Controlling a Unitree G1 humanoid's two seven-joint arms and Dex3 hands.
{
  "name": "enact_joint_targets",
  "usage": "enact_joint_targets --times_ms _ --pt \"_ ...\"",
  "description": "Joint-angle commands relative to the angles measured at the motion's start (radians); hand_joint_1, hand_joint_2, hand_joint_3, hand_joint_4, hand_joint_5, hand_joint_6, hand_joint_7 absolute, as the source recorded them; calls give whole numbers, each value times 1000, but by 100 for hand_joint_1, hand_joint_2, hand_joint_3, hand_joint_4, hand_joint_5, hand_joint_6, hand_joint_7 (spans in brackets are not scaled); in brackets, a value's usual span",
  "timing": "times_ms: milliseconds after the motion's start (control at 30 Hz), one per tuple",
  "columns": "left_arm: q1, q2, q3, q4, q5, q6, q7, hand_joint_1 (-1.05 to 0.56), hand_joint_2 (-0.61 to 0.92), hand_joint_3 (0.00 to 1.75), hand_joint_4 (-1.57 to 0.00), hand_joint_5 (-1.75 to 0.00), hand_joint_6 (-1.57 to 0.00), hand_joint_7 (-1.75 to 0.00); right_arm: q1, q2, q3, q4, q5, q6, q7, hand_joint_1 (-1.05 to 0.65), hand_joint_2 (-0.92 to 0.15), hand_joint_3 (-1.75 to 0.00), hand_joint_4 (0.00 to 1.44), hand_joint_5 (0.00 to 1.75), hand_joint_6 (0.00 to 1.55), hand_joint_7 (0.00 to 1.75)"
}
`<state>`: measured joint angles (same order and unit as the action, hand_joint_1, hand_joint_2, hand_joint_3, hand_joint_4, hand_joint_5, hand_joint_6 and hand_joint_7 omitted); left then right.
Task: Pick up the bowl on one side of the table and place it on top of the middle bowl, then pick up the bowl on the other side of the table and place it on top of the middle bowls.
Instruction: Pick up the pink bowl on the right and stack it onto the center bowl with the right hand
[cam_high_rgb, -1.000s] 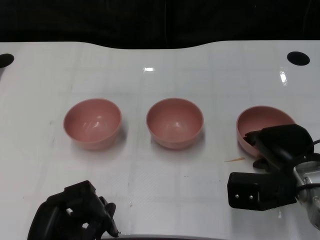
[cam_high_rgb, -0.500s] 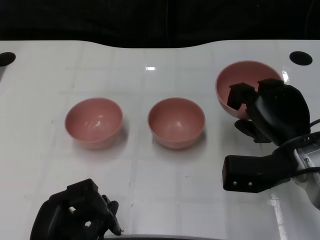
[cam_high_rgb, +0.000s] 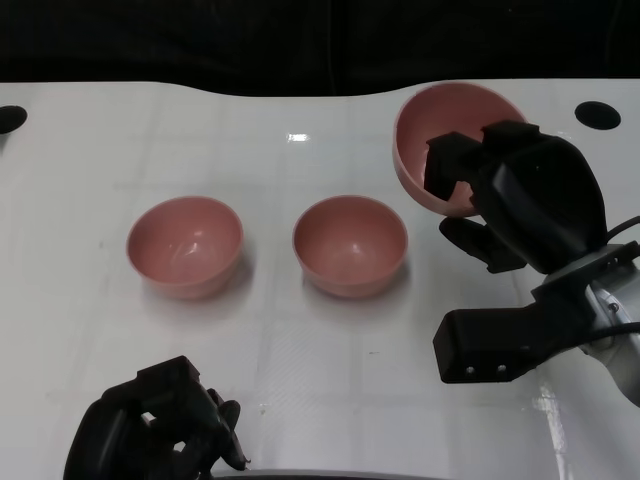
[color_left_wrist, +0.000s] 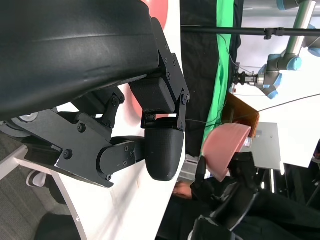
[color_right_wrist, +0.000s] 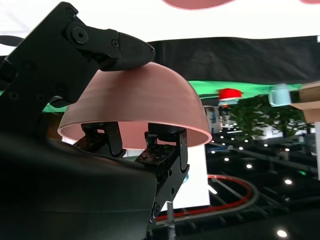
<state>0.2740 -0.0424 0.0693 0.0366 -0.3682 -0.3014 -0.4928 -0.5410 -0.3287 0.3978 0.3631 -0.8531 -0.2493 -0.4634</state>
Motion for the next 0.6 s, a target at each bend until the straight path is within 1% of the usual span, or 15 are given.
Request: enact_joint_targets --times_ms 33,133,267,333,400,567,600 --pt "15 3 -9 -17 14 -1 20 -20 73 67 -94 -158 -98 -129 -33 27 8 -32 44 -41 57 -23 -29 -134 99 175 78 168" --pt "20 4 -15 -18 16 -6 20 -21 75 62 -95 -157 -99 -127 -47 54 22 -34 45 -53 87 -25 -25 -137 100 175 87 148" --pt "21 6 -18 -19 15 -7 22 -21 77 59 -95 -157 -100 -126 -46 59 16 -34 41 -58 95 -25 -25 -137 100 175 89 144" --pt "33 7 -19 -33 5 0 19 -21 77 58 -95 -156 -100 -126 -60 91 38 2 45 -77 91 -25 -25 -138 99 175 89 143" --pt "39 8 -20 -39 1 3 19 -21 77 59 -95 -156 -100 -126 -68 105 47 21 47 -88 88 -26 -26 -138 98 175 90 142" --pt "42 9 -22 -45 5 4 26 -21 77 59 -95 -156 -100 -126 -73 115 44 41 45 -102 83 -26 -26 -138 97 175 90 141" --pt "45 9 -23 -46 7 -2 25 -22 78 59 -95 -156 -99 -126 -82 125 52 67 50 -119 84 -26 -29 -131 98 174 94 137"
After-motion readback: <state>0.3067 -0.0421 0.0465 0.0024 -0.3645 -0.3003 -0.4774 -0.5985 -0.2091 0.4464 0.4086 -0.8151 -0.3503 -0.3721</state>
